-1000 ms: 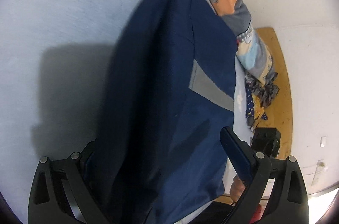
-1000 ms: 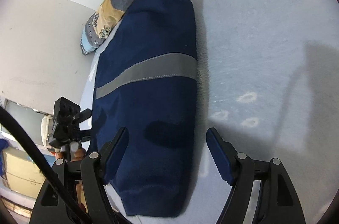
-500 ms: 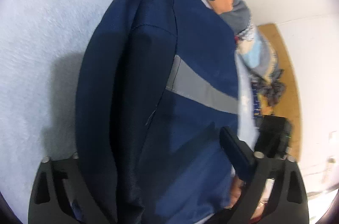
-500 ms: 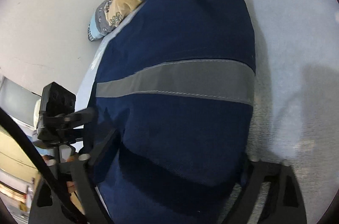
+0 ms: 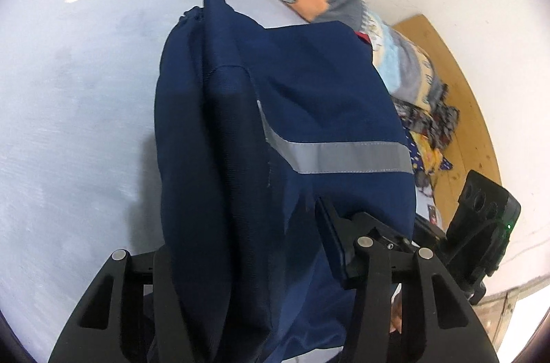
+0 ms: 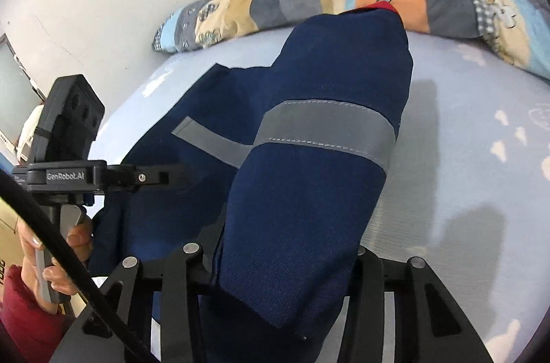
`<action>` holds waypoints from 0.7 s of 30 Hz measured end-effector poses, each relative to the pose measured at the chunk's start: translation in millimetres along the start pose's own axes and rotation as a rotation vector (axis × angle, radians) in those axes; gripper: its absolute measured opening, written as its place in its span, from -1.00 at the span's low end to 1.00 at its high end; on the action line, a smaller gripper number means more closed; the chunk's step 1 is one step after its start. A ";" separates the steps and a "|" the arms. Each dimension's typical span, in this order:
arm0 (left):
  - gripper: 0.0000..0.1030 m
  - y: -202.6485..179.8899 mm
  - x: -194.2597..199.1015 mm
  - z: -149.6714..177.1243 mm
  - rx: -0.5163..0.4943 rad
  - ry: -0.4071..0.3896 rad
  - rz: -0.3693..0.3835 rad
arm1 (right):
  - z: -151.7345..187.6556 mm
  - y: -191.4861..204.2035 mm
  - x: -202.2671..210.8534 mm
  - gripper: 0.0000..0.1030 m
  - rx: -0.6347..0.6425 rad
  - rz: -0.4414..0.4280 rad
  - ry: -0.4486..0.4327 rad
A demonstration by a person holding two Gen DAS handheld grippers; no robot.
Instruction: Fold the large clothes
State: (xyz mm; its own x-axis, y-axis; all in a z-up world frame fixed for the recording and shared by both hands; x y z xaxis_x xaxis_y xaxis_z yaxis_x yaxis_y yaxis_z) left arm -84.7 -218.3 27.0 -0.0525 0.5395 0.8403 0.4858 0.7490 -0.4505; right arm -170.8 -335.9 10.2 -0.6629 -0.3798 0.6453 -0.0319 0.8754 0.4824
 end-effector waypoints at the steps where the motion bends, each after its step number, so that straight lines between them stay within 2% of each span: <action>1: -0.02 -9.4 2.9 3.9 -0.007 0.001 0.014 | -0.6 0.5 7.7 -0.07 0.001 0.006 -0.003; 6: -0.02 -61.5 11.0 32.7 -0.096 0.007 0.055 | 20.6 -3.1 65.6 -0.07 -0.004 0.023 -0.034; 12: -0.02 -106.4 -9.3 80.8 -0.189 0.058 0.039 | 63.8 -26.8 114.6 -0.07 -0.033 0.066 -0.032; 16: -0.02 -111.3 -42.8 107.1 -0.197 0.118 0.002 | 97.4 -52.8 123.2 -0.07 -0.086 0.097 0.004; 19: -0.02 -99.2 -65.7 123.3 -0.221 0.117 -0.103 | 121.7 -76.7 111.9 -0.05 -0.145 0.119 0.043; 21: 0.05 -91.6 -69.6 128.9 -0.204 0.122 -0.099 | 133.5 -90.0 107.2 0.16 -0.214 0.099 0.042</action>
State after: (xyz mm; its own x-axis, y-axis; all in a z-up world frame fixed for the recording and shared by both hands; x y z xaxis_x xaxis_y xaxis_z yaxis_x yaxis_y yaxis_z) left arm -238.1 -274.9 -29.0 -0.0086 0.4076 0.9131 0.6501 0.6962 -0.3046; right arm -338.9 -415.5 -43.1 -0.6229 -0.3112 0.7177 0.1942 0.8273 0.5272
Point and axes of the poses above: each gripper's, at about its wrist camera, not at the fingertips, and x roughly against the way its jaws point, y to its left, z to its underside, the point moved 9 cm from there along -x, roughly the way its jaws point, and after that the axes turned 14 degrees about -z, right-handed, at the moved point
